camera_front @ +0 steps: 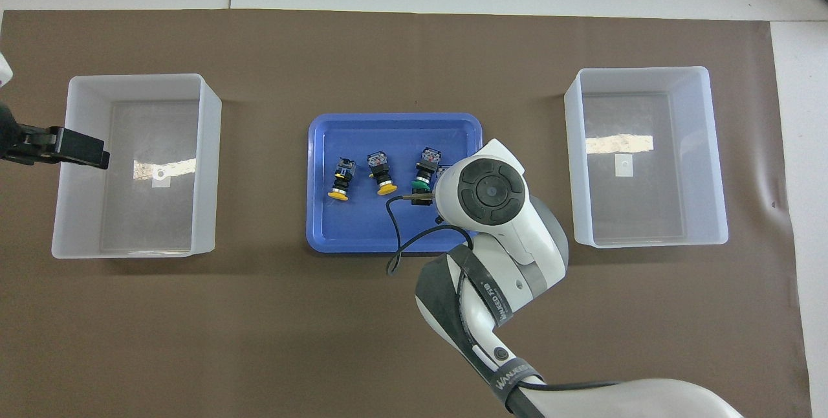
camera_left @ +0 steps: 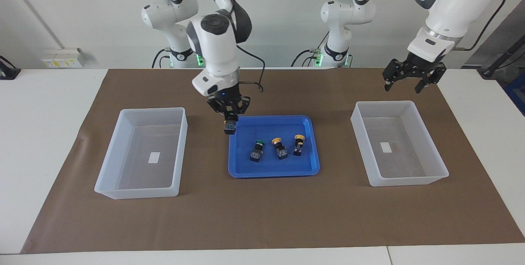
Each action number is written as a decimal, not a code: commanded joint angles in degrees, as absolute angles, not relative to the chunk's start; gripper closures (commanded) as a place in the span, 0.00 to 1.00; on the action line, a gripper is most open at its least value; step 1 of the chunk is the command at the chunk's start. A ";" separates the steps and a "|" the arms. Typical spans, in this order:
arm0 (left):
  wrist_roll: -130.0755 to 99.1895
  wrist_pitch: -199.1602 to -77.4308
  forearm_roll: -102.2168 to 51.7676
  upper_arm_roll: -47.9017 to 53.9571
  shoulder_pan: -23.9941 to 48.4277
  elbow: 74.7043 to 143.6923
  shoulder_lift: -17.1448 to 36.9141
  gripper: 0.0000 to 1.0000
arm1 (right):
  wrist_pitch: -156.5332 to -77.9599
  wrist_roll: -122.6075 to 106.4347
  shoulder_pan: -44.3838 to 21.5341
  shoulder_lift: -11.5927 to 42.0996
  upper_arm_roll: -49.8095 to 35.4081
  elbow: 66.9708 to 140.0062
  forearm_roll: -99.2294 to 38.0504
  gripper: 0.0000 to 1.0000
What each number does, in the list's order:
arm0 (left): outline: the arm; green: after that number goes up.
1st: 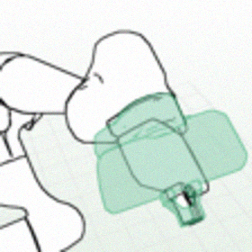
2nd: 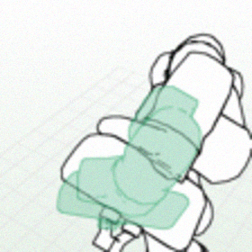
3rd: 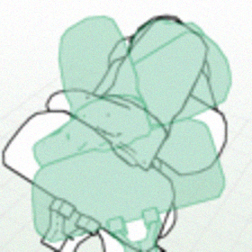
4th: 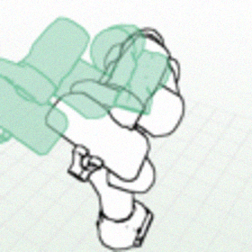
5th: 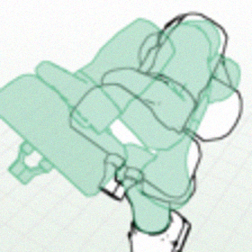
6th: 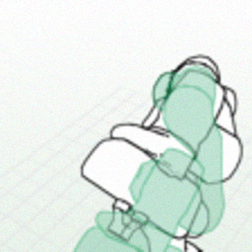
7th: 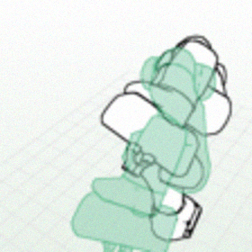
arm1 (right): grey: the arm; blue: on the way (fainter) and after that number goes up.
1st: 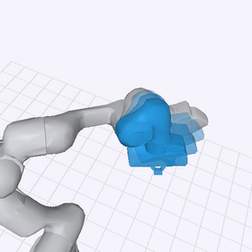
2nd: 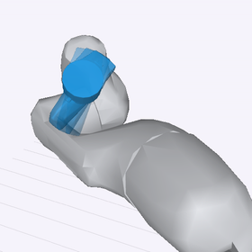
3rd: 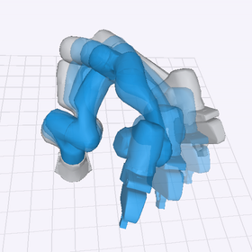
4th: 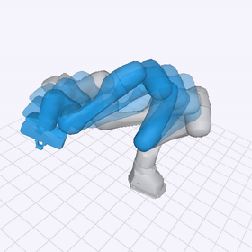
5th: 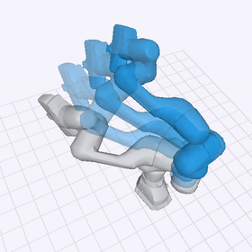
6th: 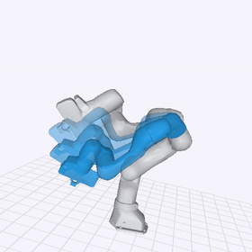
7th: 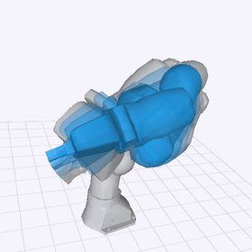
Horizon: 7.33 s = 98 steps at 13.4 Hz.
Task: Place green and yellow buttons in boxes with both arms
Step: 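Grasp the green button with the right gripper and lift it, then lower the green button into the box while the left gripper reaches yellow, then grasp a yellow button with the left gripper while the right gripper withdraws, then carry the yellow button into the box while the right gripper reaches green, then release the yellow button while the right gripper grasps the green button, then place the green button in the box while the left gripper reaches yellow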
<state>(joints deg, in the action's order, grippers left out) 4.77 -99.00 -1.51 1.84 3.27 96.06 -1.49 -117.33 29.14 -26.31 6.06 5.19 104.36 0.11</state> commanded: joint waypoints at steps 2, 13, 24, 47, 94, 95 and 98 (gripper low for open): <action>4.31 -106.16 -1.93 1.23 7.37 103.88 -4.66 0.00 | -117.33 9.19 -12.08 5.54 4.75 105.90 0.62 1.00; -13.10 -135.96 -1.93 1.23 20.30 117.85 3.78 0.00 | -136.05 0.97 -1.32 13.80 4.66 117.25 -0.44 0.60; -15.73 -149.59 -1.93 1.05 26.72 117.33 16.87 0.00 | -120.97 6.33 -2.64 5.72 4.13 108.12 -0.18 0.00; -16.08 -130.71 -1.85 0.62 14.43 108.21 7.65 1.00 | -108.52 21.16 -15.81 10.26 1.67 92.11 0.62 0.00; -2.85 -121.55 -1.67 1.23 3.58 103.53 7.21 0.00 | -109.43 12.43 -14.08 7.12 2.29 97.21 2.64 1.00; -7.42 -121.73 -1.67 1.23 6.39 104.14 7.21 0.00 | -109.34 9.52 -12.67 7.03 2.37 97.56 2.64 1.00; -17.46 -126.98 -1.49 1.23 14.48 107.04 7.73 0.00 | -110.29 2.05 -6.87 7.12 2.37 99.39 2.64 1.00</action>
